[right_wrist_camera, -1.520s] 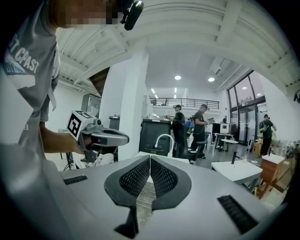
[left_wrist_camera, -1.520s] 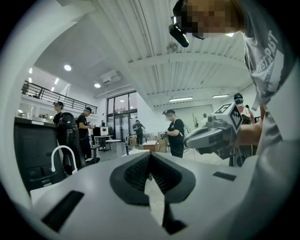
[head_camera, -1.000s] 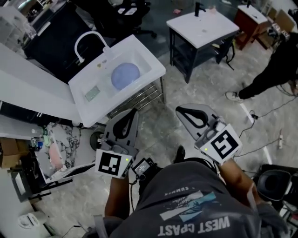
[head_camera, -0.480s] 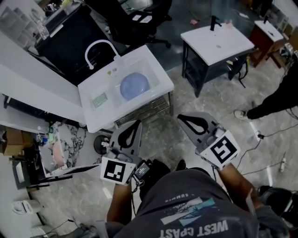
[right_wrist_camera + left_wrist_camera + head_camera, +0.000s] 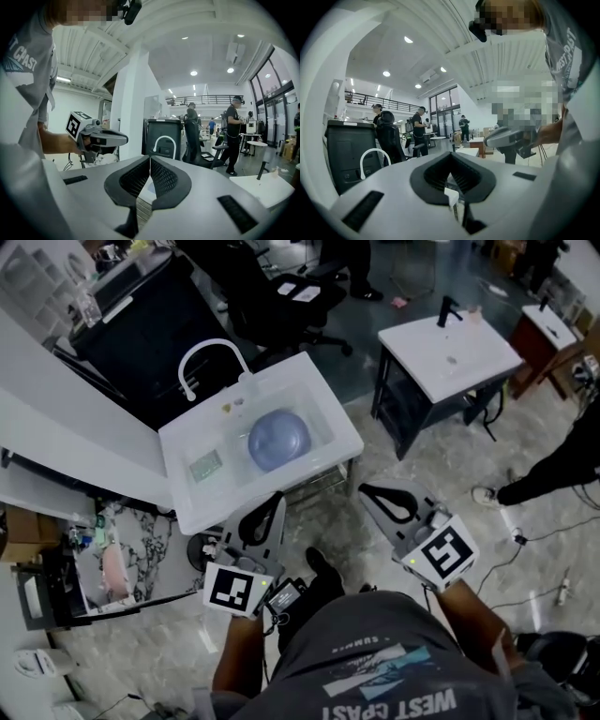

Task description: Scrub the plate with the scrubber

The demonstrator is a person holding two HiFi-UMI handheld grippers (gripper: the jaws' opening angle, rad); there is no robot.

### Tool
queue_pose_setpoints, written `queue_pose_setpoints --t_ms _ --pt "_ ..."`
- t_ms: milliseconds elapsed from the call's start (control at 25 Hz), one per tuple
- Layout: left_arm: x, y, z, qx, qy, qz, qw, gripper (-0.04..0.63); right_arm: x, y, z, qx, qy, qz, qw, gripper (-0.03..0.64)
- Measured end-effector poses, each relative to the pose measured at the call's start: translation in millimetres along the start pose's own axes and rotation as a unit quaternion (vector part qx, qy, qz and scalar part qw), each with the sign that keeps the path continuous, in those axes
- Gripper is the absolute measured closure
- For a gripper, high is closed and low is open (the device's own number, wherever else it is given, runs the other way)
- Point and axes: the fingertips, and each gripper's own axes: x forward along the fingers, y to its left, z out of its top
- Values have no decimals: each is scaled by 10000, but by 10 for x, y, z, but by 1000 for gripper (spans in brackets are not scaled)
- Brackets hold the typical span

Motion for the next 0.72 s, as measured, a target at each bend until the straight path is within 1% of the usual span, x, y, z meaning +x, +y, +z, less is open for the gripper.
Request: queue_pose_setpoints --t_ms 200,440,600,720 --pt "244 460 39 -1 -133 -146 9998 594 436 -239 67 -12 86 -148 9999 586" --pt "362 1081 -39 -135 -187 -164 9996 594 994 -346 122 -55 229 -237 9994 586" --pt "367 1442 -119 -171 -173 -106 9996 594 1312 -388 212 -80 230 -261 9994 586" --pt "358 1670 -178 -240 -139 35 9996 594 1495 -414 242 -92 271 -188 9994 586"
